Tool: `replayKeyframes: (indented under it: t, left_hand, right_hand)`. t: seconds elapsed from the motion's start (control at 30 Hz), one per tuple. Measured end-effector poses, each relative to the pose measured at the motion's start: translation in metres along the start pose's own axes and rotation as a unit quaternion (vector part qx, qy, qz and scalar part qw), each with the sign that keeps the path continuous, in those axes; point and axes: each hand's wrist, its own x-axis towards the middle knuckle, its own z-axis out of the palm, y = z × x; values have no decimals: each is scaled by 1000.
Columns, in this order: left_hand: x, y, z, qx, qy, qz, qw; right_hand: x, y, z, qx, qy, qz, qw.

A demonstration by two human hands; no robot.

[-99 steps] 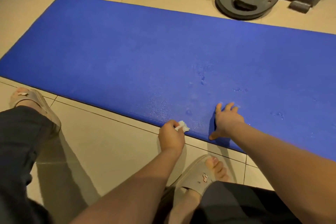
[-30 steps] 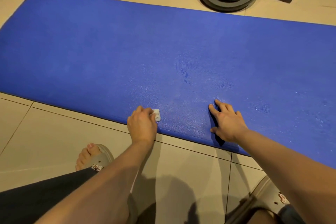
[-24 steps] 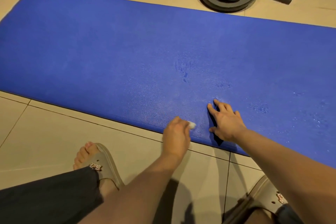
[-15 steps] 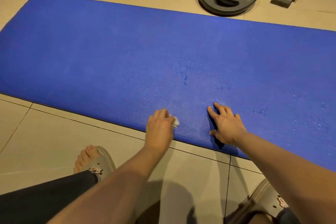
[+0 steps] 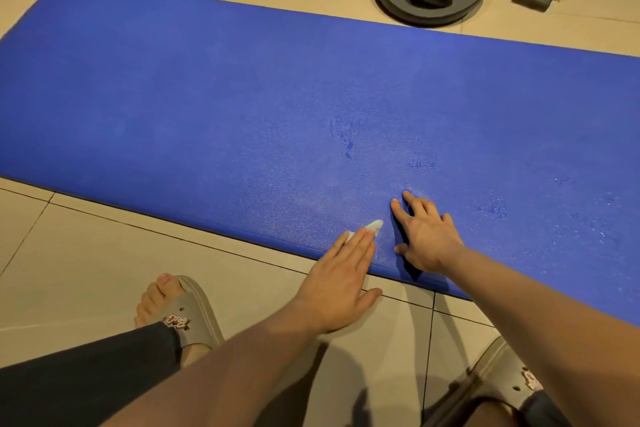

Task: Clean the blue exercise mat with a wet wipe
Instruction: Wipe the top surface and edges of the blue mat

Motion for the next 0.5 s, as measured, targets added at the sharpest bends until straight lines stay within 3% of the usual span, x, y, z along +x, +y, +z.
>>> replayKeyframes:
  t: [0.07,0.17,0.3,0.4,0.5]
  left_hand:
    - [-2,-22,-4,47,-11,-17,999]
    - [-5,-59,-10,72,-5,-111,991]
    - [-7,-88,-13,-20,21,-223,974]
    - [0,-64,-10,-104,24,-191,976]
    - [11,-18,-3,-126,4,-89,988]
  right_hand:
    - [0,0,0,2,-1,0,1000]
    - [0,0,0,4,-2,-1,1000]
    - [0,-2,-1,2,-2,1,1000]
    - [0,-2,0,1,0,0,1000]
    - [1,-3,0,8,-4,3,1000]
